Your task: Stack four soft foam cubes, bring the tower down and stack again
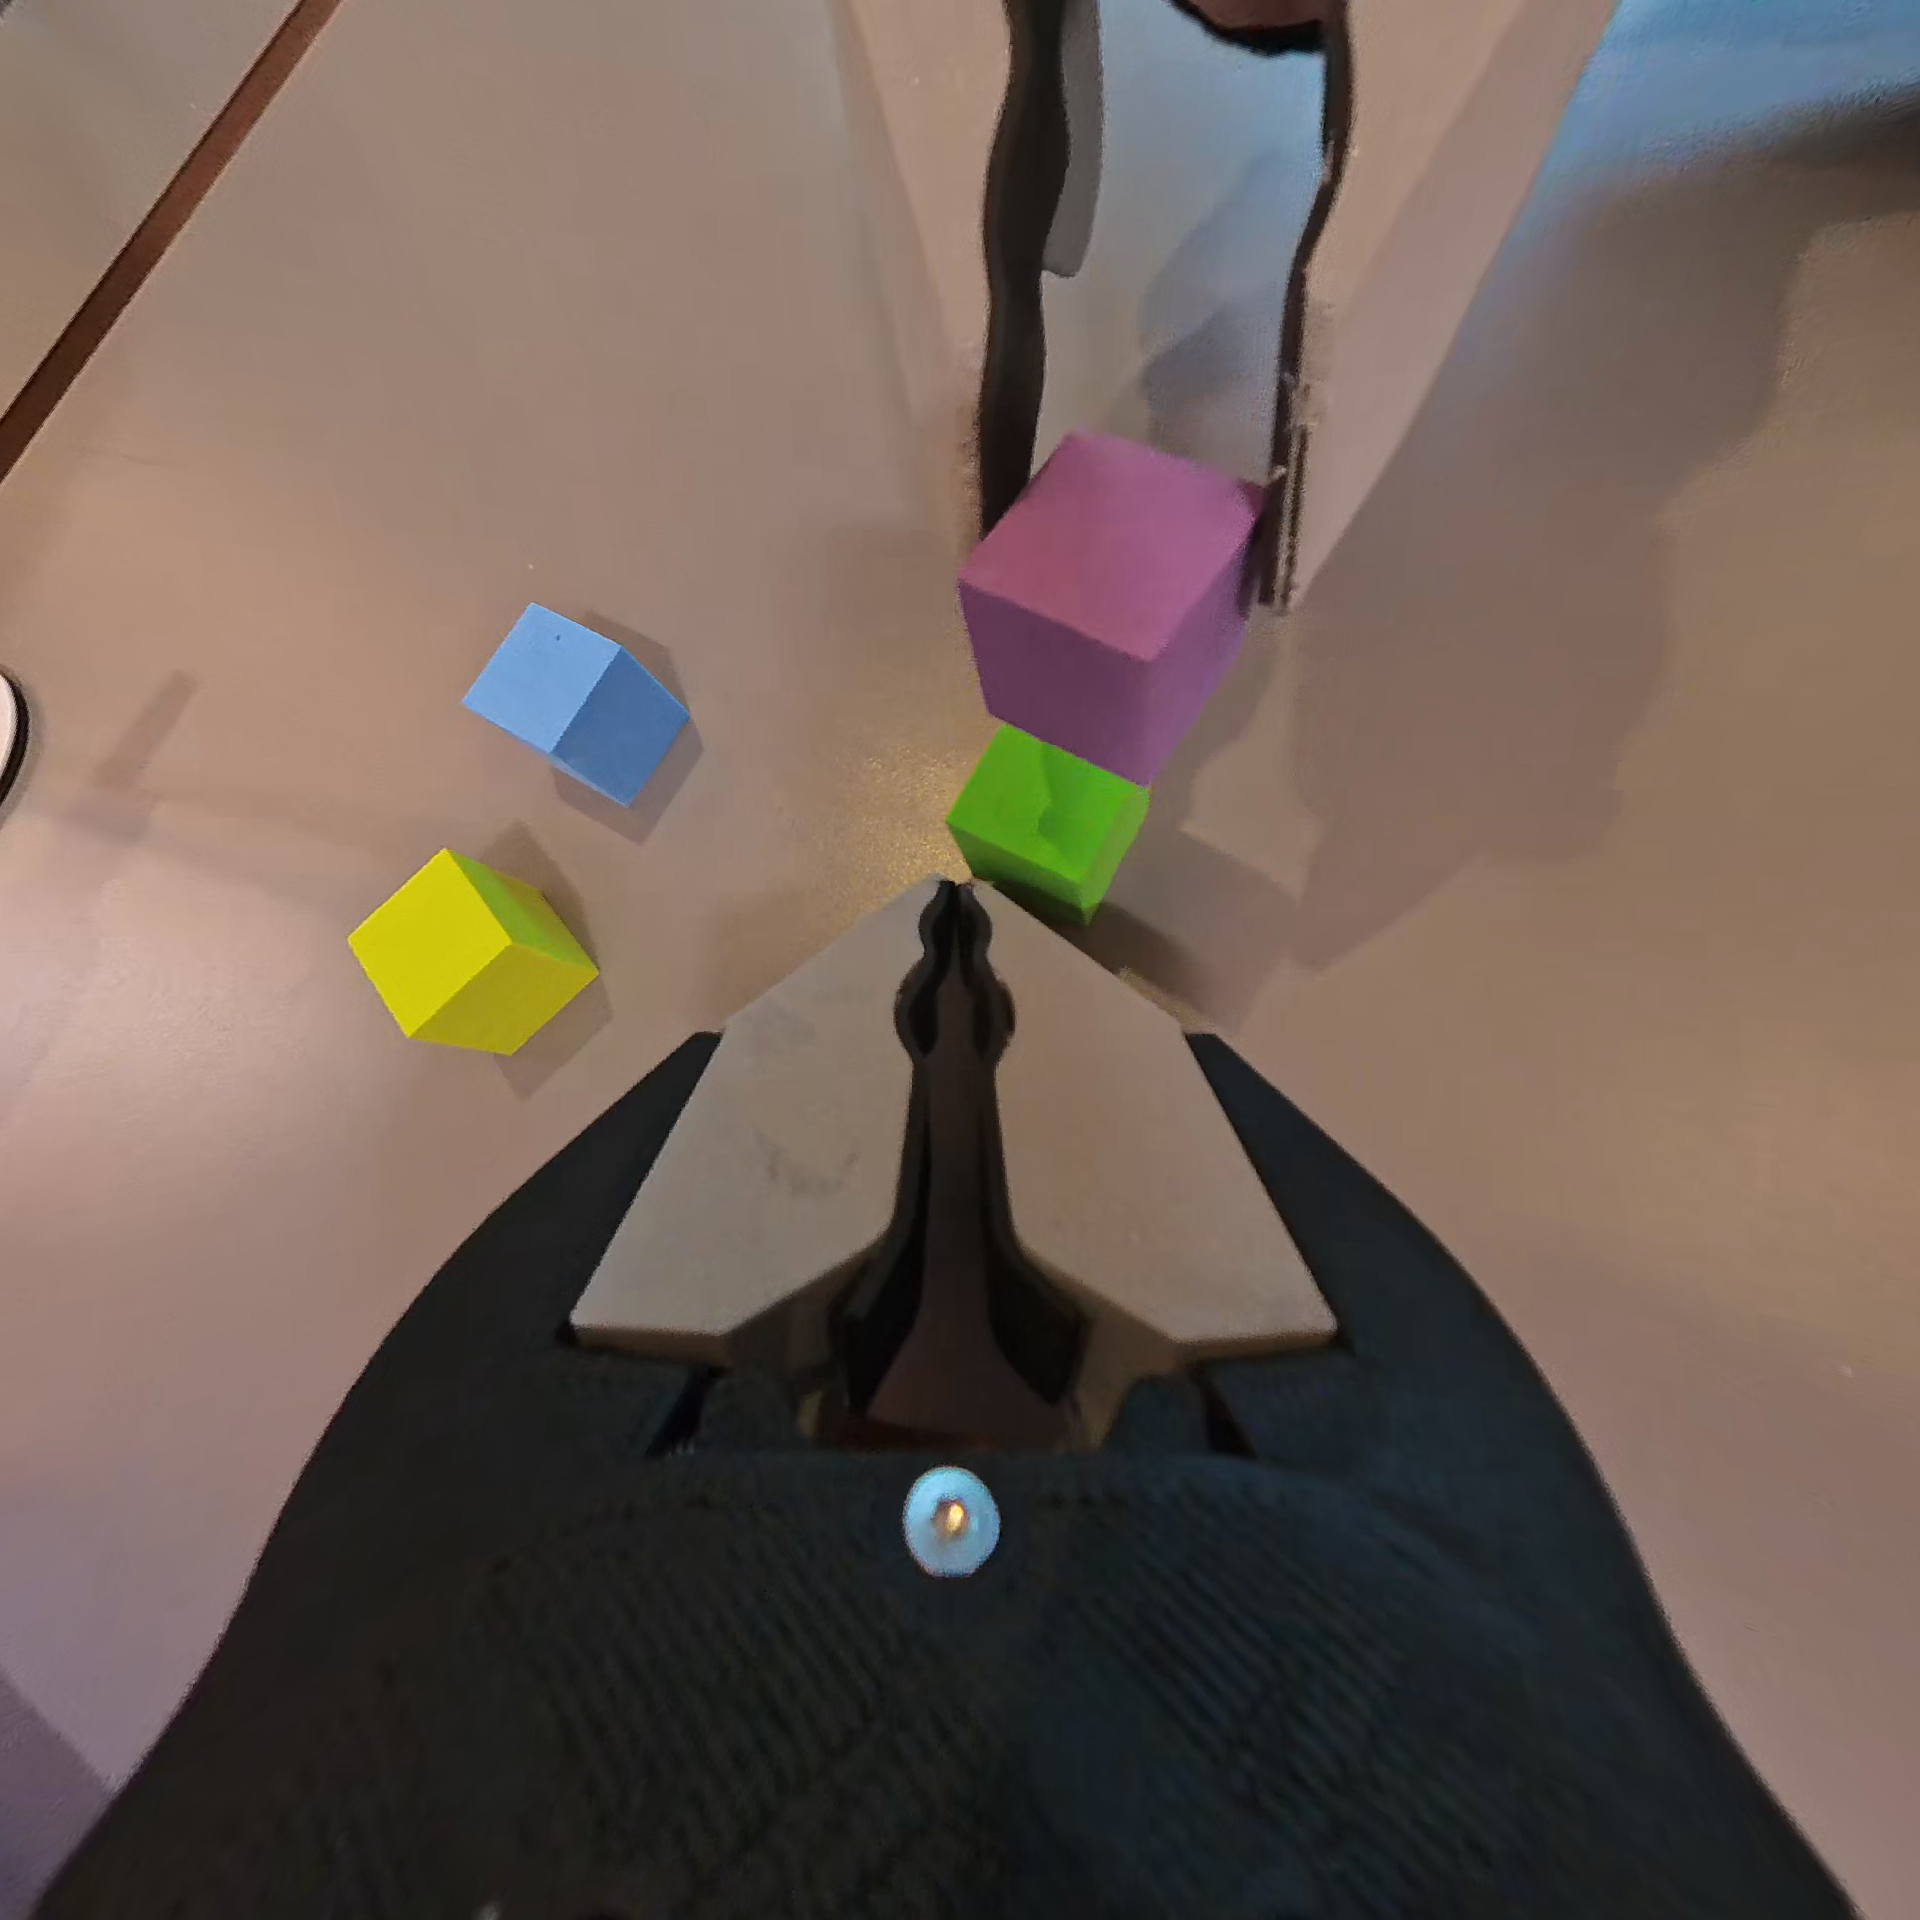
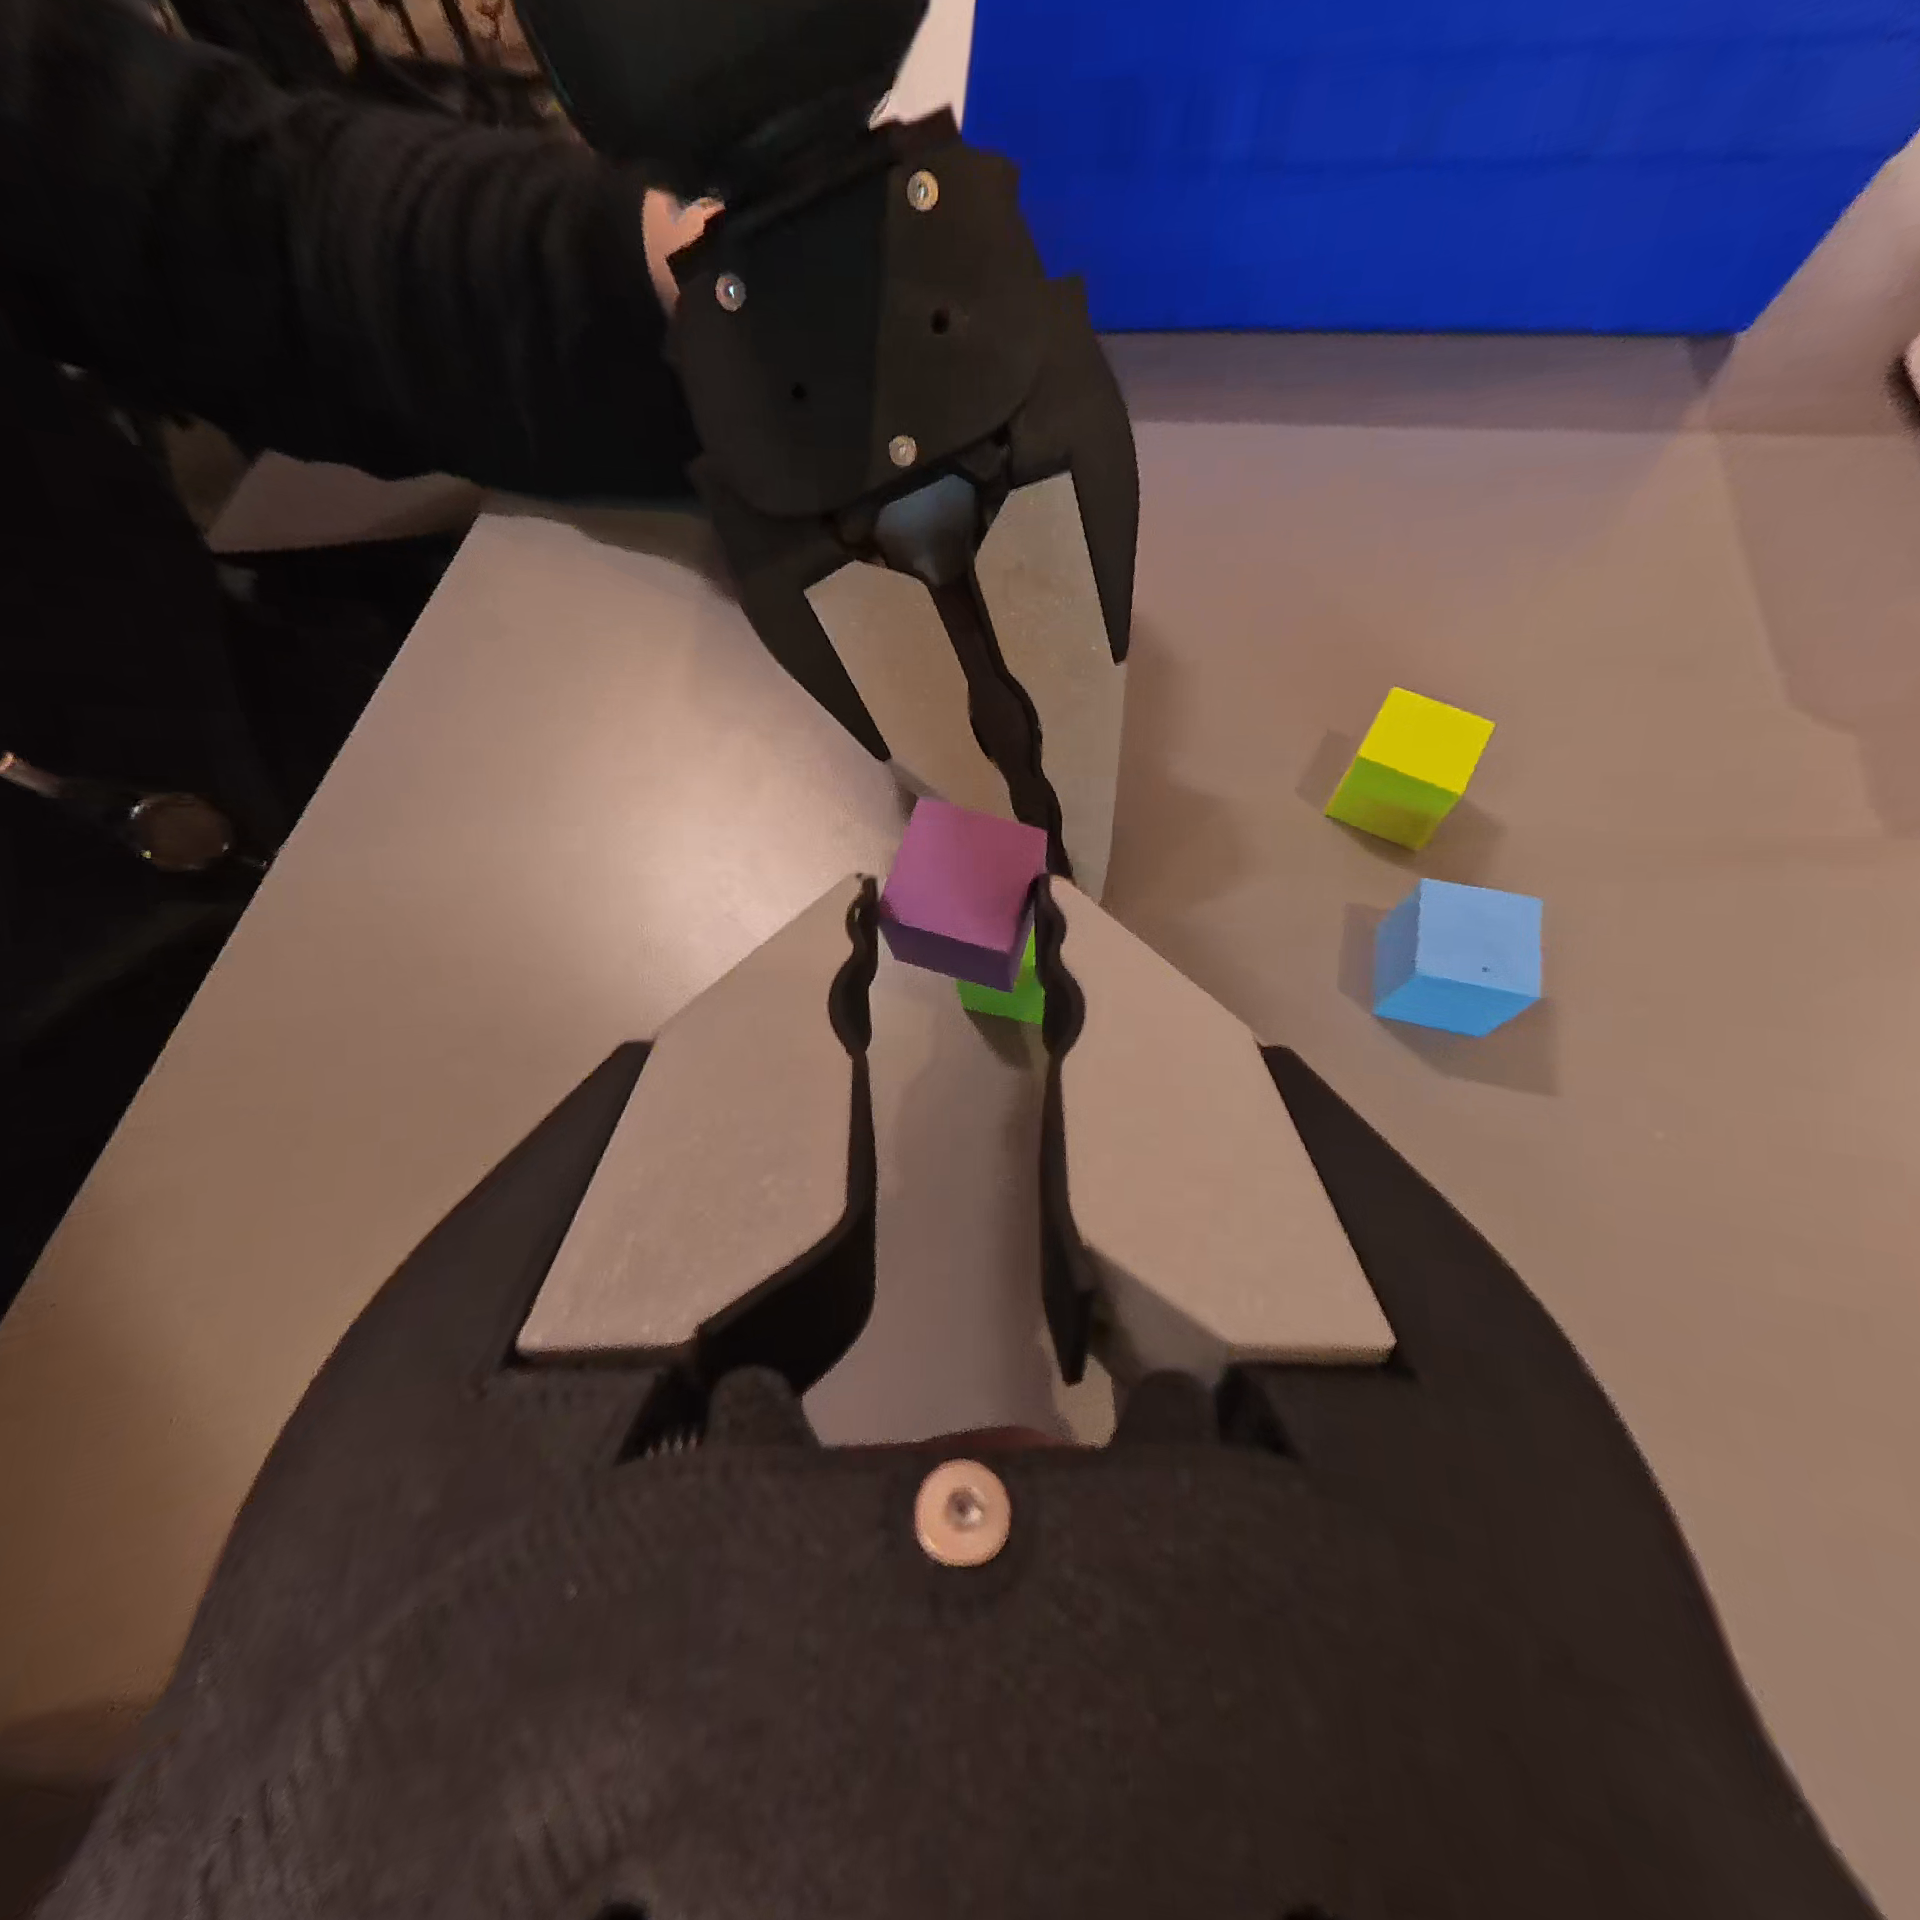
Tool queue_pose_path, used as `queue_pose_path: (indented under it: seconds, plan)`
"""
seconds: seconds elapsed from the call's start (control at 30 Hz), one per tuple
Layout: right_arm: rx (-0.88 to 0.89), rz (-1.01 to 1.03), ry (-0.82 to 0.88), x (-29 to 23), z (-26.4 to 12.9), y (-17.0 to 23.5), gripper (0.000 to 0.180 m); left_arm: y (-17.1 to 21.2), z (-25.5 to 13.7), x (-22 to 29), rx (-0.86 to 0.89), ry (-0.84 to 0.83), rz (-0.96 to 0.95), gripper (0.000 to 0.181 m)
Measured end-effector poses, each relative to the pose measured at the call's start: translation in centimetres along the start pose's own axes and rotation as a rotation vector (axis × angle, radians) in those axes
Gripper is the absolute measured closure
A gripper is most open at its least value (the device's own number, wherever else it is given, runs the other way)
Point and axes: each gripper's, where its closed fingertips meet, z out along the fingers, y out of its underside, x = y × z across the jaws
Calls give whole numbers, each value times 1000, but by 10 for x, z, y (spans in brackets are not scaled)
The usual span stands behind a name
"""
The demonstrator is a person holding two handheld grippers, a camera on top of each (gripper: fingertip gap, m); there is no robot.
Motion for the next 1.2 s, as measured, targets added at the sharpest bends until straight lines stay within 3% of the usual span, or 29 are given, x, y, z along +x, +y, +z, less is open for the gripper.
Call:
queue_pose_path:
  seconds: [0.33, 1.2]
  plan:
    - [-92, -14, -63, 9, 14, 11, 152, 1, -2, 3, 4, 30, -4, 181]
    - [-83, -30, -30, 10, 12, 10, 152, 1, -2, 4, 4, 11, 18, 181]
